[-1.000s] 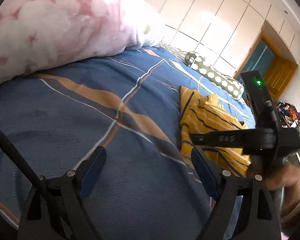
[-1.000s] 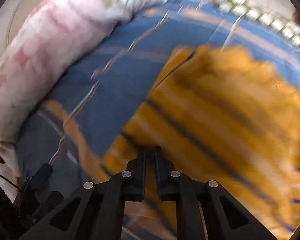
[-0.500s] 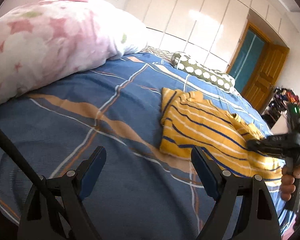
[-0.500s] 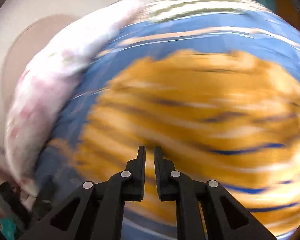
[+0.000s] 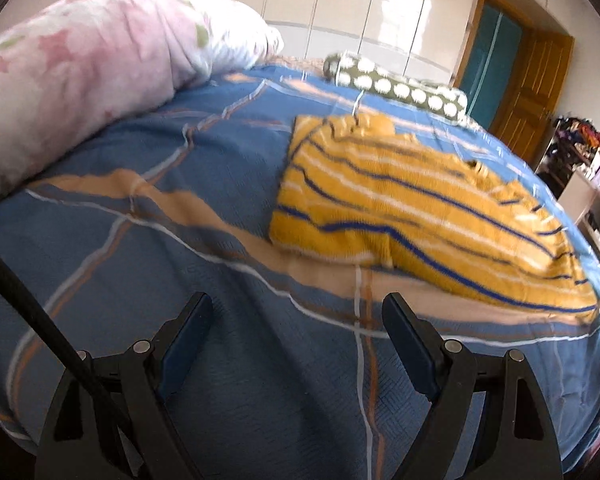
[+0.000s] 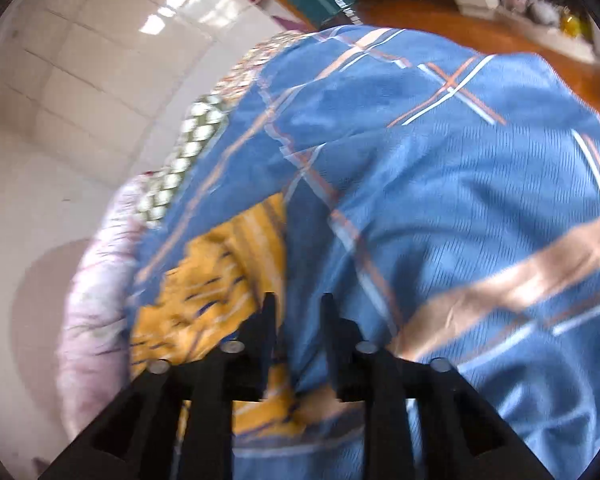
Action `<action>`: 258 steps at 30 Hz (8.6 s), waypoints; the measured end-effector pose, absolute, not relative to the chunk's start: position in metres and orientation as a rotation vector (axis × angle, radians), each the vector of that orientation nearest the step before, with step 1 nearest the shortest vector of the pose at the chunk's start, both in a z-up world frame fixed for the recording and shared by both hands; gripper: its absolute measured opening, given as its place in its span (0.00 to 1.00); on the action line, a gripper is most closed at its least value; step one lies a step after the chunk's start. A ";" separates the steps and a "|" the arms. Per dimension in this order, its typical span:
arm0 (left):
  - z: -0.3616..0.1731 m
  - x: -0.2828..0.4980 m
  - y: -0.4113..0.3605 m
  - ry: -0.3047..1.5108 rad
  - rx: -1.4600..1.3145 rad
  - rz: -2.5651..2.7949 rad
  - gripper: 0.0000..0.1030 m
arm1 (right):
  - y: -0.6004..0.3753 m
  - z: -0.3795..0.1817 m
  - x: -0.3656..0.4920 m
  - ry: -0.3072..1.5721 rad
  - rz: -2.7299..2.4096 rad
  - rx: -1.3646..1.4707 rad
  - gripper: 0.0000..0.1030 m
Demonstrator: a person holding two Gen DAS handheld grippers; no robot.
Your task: Fold small clothes
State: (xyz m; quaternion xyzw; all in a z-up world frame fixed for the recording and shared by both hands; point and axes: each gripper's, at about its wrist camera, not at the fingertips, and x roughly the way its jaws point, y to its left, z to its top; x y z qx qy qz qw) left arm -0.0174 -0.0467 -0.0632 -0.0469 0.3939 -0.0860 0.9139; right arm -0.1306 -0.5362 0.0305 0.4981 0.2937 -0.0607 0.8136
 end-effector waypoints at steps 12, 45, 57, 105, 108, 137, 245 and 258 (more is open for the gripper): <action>-0.073 -0.022 -0.070 0.787 0.040 -0.120 0.92 | -0.477 -0.005 -0.114 0.724 0.012 0.998 0.55; -0.064 -0.024 -0.060 0.786 -0.026 -0.193 0.94 | -0.458 -0.012 -0.101 0.696 -0.115 1.073 0.14; -0.027 -0.023 0.040 0.659 -0.323 -0.074 0.94 | -0.313 0.126 0.007 0.694 0.015 0.496 0.12; -0.035 -0.005 0.042 0.675 -0.368 -0.085 0.94 | -0.329 0.005 0.114 0.836 0.342 0.964 0.45; -0.034 -0.004 0.032 0.676 -0.348 -0.090 0.94 | -0.336 0.027 0.110 0.816 0.342 0.949 0.34; -0.031 -0.004 0.044 0.672 -0.392 -0.129 0.94 | -0.190 0.056 0.128 0.977 0.319 0.409 0.03; 0.018 -0.157 -0.116 0.861 0.188 -0.209 1.00 | -0.306 0.034 -0.171 0.858 -0.141 0.230 0.59; -0.018 -0.124 -0.125 0.975 0.220 -0.180 1.00 | -0.320 0.024 -0.152 0.810 -0.179 0.226 0.59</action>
